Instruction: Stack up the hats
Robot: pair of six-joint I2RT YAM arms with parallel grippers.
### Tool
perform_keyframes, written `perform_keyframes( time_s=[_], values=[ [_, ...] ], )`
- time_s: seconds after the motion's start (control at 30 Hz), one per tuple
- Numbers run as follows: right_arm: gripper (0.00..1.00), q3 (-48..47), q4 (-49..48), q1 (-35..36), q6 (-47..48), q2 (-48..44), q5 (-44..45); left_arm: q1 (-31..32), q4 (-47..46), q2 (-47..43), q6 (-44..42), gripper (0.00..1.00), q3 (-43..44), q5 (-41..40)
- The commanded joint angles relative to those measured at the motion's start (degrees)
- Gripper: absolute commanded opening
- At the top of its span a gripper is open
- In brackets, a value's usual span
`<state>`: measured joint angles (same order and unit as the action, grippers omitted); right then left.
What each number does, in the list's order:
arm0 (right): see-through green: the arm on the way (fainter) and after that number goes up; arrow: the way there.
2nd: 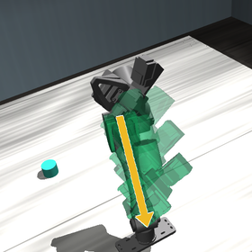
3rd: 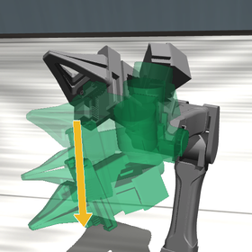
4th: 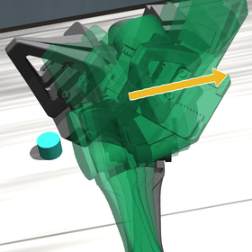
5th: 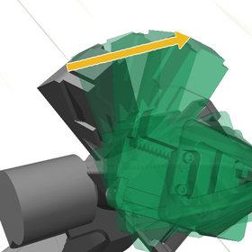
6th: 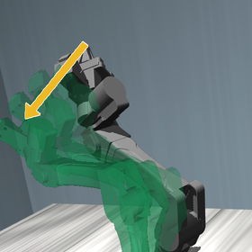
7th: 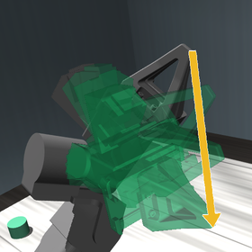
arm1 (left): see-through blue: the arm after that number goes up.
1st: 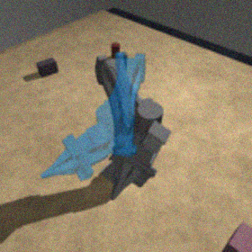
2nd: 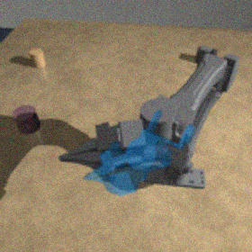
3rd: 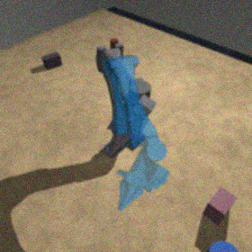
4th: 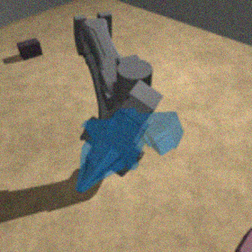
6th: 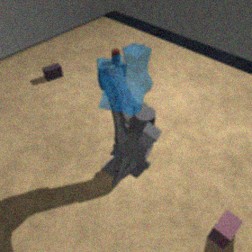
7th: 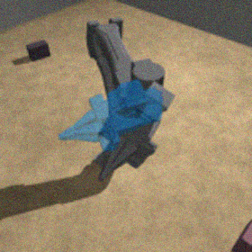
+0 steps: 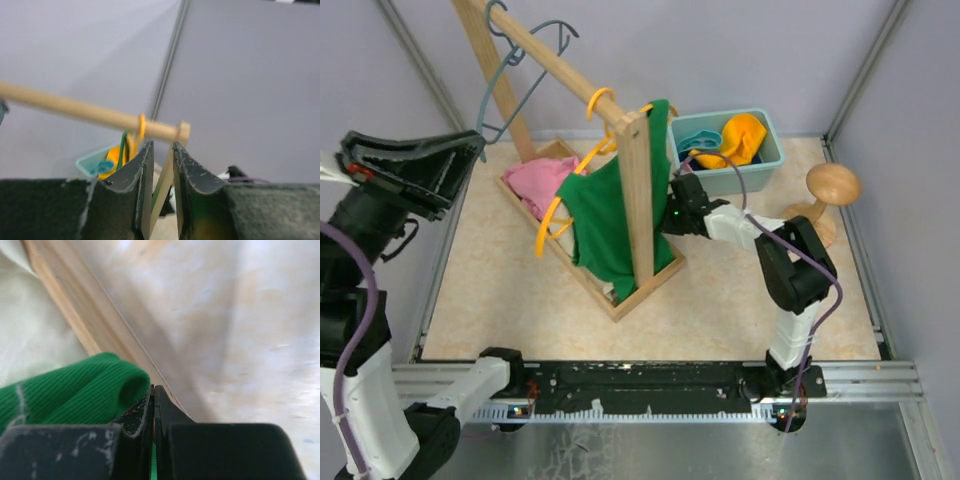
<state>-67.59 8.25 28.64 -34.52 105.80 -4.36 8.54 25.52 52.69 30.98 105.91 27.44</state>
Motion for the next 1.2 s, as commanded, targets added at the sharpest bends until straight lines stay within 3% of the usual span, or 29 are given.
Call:
perform_keyframes(
  time_s=[0.0, 0.23, 0.37, 0.47, 0.6, 0.73, 0.8, 0.9, 1.07, 1.17],
  values=[
    [0.0, -5.7, 5.0, 11.5, -6.0, 3.9, -7.2, 0.1, -5.5, 4.9, 4.9, 0.28, 10.5, 9.1],
    [0.0, -19.8, 5.5, 21.2, -11.6, 14.7, -8.9, 0.1, -18.2, 7.8, 15.3, 0.23, 14.5, 15.6],
    [0.0, -26.5, 4.4, 21.6, -13.5, 19.6, -9.4, 0.1, -17.2, 9.8, 15.9, 0.24, 20.0, 17.1],
    [0.0, -29.0, 6.7, 21.4, -10.6, 19.5, -7.5, 0.1, -16.5, 9.7, 16.0, 0.25, 20.9, 17.1],
    [0.0, -25.6, 9.6, 21.3, -6.9, 14.4, -7.1, 0.1, -15.7, 8.0, 15.3, 0.25, 17.8, 16.9],
    [0.32, -16.1, 12.2, 21.7, -6.0, 6.5, -10.5, 0.1, -14.2, 5.6, 13.2, 0.27, 13.0, 16.6],
    [0.4, -12.4, 15.3, 22.8, -4.9, 2.6, -12.5, 0.1, -12.3, 4.9, 11.4, 0.28, 11.9, 16.0],
    [0.43, -8.5, 21.3, 26.6, -3.1, -3.1, -13.3, 0.1, -11.8, 4.7, 10.1, 0.28, 11.6, 15.4],
    [0.35, -3.5, 23.3, 31.8, -6.9, -8.6, -22.9, 0.1, -14.0, 7.0, 10.3, 0.28, 13.8, 15.8],
    [0.05, -3.4, 20.9, 35.6, -9.8, -8.5, -26.7, 0.1, -16.3, 8.4, 10.9, 0.28, 14.9, 15.9]
  ],
)
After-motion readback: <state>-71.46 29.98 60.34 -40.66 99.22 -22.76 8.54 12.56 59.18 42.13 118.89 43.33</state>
